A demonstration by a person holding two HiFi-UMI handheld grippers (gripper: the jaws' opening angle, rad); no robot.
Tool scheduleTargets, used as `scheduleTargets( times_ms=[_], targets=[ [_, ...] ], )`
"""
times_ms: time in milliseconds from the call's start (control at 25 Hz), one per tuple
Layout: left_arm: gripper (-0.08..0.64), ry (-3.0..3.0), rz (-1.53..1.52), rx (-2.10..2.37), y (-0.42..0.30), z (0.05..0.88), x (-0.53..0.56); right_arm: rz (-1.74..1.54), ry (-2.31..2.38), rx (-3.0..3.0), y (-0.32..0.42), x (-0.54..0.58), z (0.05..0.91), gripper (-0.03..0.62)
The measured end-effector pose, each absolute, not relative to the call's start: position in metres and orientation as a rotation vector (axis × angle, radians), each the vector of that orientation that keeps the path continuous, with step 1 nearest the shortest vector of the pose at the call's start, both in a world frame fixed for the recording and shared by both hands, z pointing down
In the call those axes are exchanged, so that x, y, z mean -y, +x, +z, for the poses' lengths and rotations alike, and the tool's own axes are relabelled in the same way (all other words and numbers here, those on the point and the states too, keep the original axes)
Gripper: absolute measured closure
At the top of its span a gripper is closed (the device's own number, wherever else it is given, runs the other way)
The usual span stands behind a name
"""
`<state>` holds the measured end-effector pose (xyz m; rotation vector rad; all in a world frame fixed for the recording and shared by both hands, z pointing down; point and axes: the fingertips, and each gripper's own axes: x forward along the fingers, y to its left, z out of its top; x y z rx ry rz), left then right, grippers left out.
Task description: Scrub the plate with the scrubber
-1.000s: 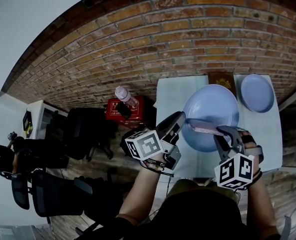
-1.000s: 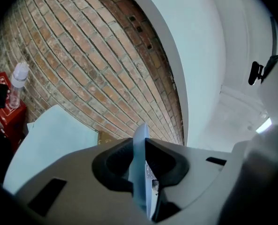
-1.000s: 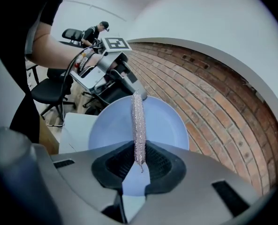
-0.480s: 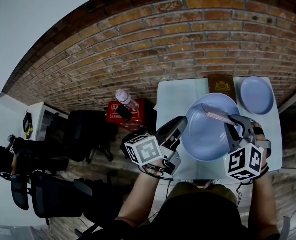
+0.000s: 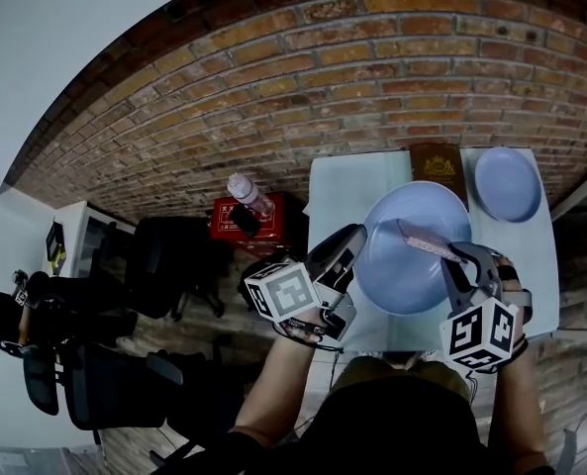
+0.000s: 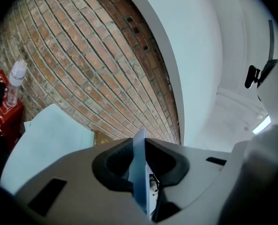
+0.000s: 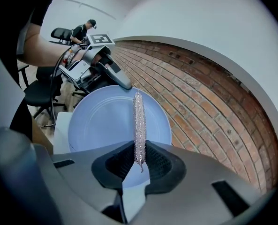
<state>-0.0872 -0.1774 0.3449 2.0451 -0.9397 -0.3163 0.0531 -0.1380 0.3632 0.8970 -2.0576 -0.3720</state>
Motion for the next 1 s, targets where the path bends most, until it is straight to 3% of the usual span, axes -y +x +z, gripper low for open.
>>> scheduleTargets(
  times_ms=[1000],
  targets=[
    [0.472,1.929,-0.181,0.973,-0.076,0.449,0.197,-0.247,0.955,2.079,0.069,0.143,0.383,0.505]
  ],
)
